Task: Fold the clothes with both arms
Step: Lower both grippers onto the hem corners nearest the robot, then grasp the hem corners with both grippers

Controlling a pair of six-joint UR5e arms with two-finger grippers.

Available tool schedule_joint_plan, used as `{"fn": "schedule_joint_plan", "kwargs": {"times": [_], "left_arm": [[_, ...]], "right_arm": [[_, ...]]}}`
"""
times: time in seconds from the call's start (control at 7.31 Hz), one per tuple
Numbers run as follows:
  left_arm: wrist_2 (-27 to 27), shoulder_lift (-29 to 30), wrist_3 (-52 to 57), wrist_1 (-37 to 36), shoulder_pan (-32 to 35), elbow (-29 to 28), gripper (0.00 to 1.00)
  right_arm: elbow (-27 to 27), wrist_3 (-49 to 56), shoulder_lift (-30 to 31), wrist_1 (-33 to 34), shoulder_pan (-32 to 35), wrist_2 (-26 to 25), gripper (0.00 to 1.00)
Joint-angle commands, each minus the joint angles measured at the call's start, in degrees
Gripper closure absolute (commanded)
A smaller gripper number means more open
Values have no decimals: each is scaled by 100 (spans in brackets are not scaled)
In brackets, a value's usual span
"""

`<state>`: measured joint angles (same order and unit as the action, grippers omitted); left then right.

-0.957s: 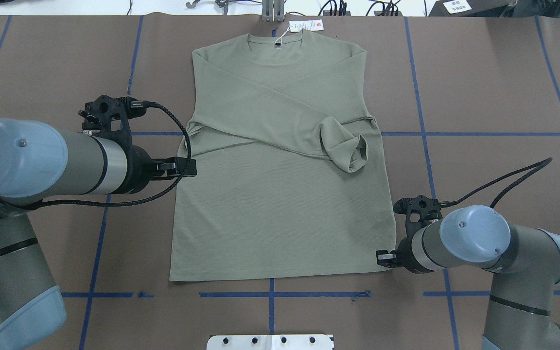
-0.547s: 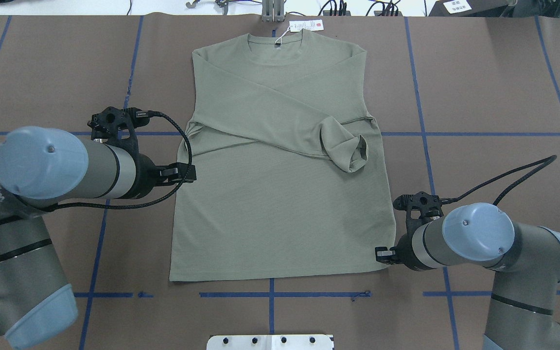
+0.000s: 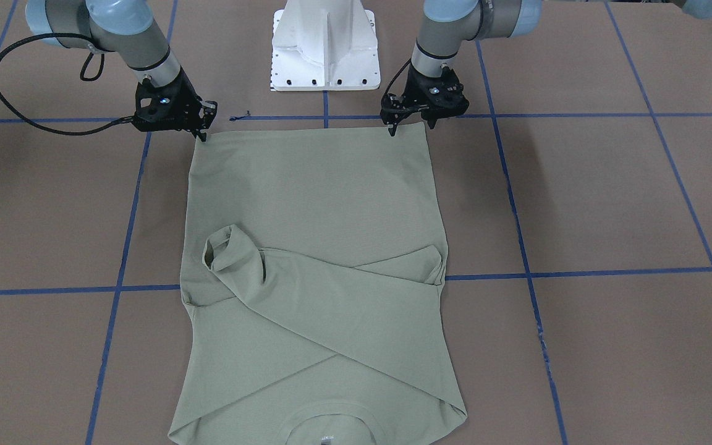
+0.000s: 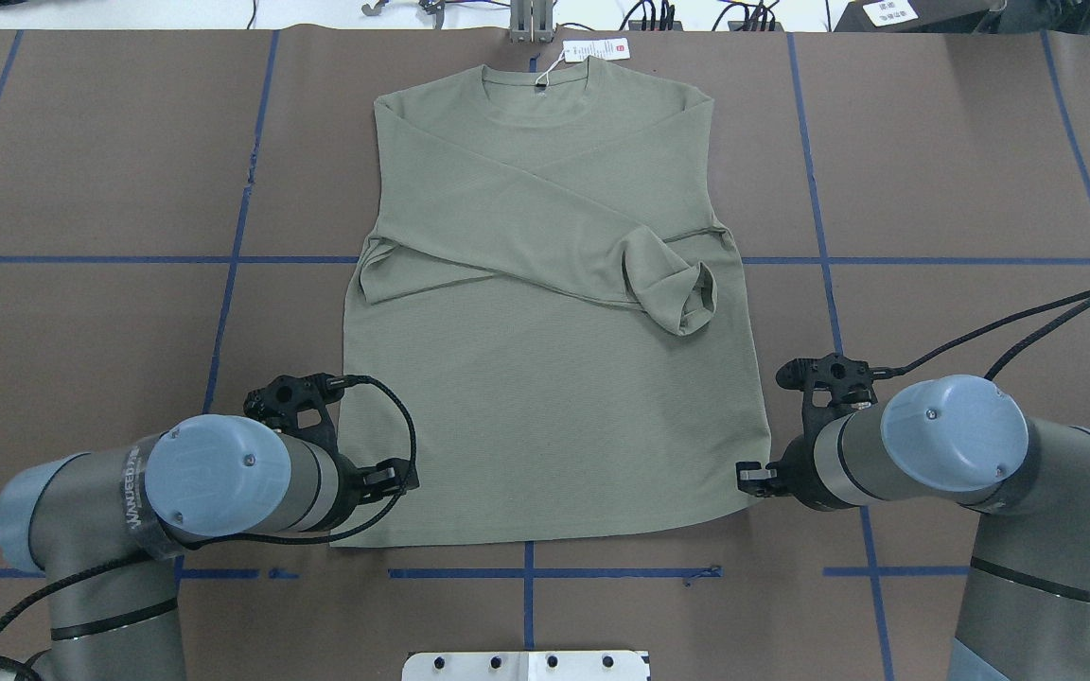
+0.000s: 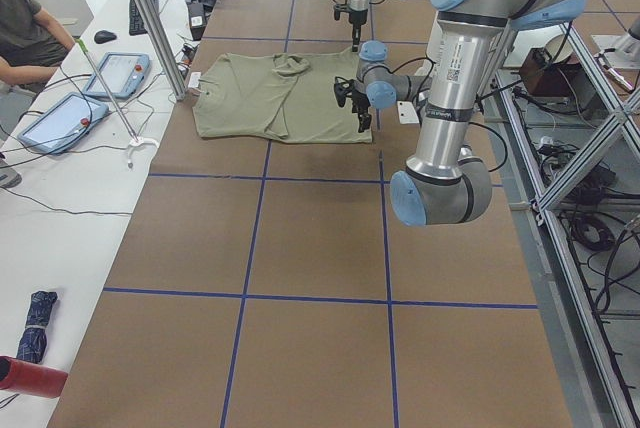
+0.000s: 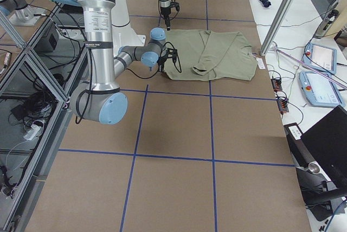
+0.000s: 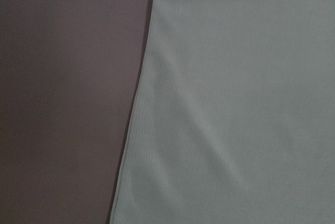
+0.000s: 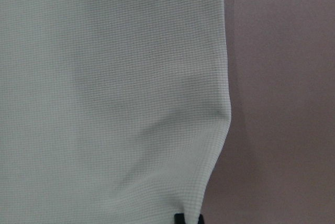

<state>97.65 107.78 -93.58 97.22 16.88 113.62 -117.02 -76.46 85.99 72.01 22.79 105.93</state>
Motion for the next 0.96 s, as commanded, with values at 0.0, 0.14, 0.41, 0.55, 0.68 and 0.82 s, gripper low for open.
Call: {"fn": "schedule_joint_plan", "kwargs": {"times": [0.0, 0.14, 0.41, 0.55, 0.68, 0.82], "left_arm": [[-45, -143, -99, -10, -167, -112, 9], [-53, -143, -99, -10, -159, -112, 14], [-89, -178, -99, -184, -211, -112, 21], [-80, -170, -99, -264, -229, -112, 26], [-80, -170, -99, -274, -229, -112, 33], [-80, -152, -99, -274, -229, -112, 46]], "right_arm": [[-5, 9, -12, -12, 59, 42, 100], [-5, 9, -21, -3, 85, 51, 100], [4, 9, -21, -3, 103, 51, 100], [4, 9, -12, -3, 103, 51, 100], [13, 17, -12, -3, 112, 51, 100], [13, 26, -12, -3, 112, 51, 100]]}}
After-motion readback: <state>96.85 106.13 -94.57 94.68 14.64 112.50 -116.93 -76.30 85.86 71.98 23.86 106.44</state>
